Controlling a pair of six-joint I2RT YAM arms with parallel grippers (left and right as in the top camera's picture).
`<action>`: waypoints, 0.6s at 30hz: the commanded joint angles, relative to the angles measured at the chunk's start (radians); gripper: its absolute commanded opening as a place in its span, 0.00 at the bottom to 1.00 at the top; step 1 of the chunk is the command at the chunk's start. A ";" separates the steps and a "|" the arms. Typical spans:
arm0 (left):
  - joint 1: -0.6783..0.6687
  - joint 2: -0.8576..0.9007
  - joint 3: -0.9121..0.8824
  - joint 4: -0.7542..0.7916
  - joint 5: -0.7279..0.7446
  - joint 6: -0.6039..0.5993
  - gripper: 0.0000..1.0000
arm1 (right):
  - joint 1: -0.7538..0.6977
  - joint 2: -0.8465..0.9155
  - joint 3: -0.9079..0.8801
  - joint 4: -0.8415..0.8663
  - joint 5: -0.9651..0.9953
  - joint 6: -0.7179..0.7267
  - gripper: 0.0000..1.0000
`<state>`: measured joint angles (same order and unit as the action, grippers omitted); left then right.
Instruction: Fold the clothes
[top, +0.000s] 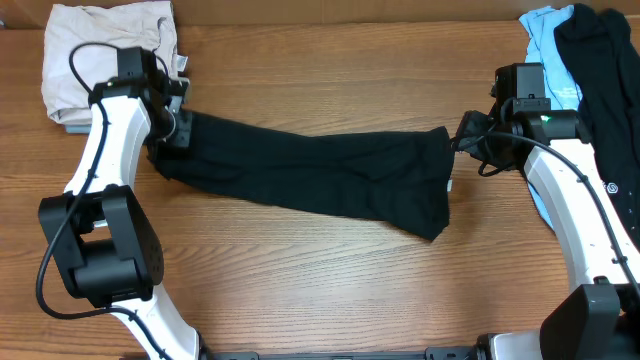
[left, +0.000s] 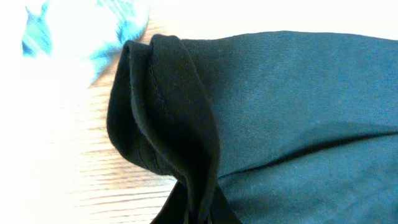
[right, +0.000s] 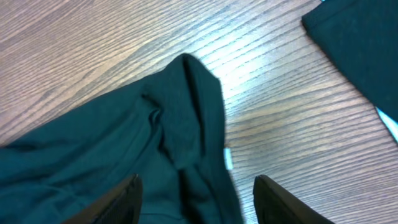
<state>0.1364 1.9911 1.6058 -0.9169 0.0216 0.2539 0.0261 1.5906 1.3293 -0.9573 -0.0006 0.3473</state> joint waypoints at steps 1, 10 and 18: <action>-0.082 -0.022 0.082 -0.054 0.014 -0.004 0.04 | -0.004 -0.008 0.014 -0.013 -0.002 0.008 0.58; -0.331 -0.021 0.081 -0.039 0.092 -0.047 0.04 | -0.004 -0.008 0.014 -0.026 -0.002 0.008 0.59; -0.500 -0.016 0.080 -0.013 0.103 -0.087 0.04 | -0.004 -0.008 0.013 -0.037 -0.001 0.003 0.59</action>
<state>-0.3222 1.9903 1.6684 -0.9424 0.0978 0.2005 0.0261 1.5906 1.3293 -0.9916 -0.0002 0.3473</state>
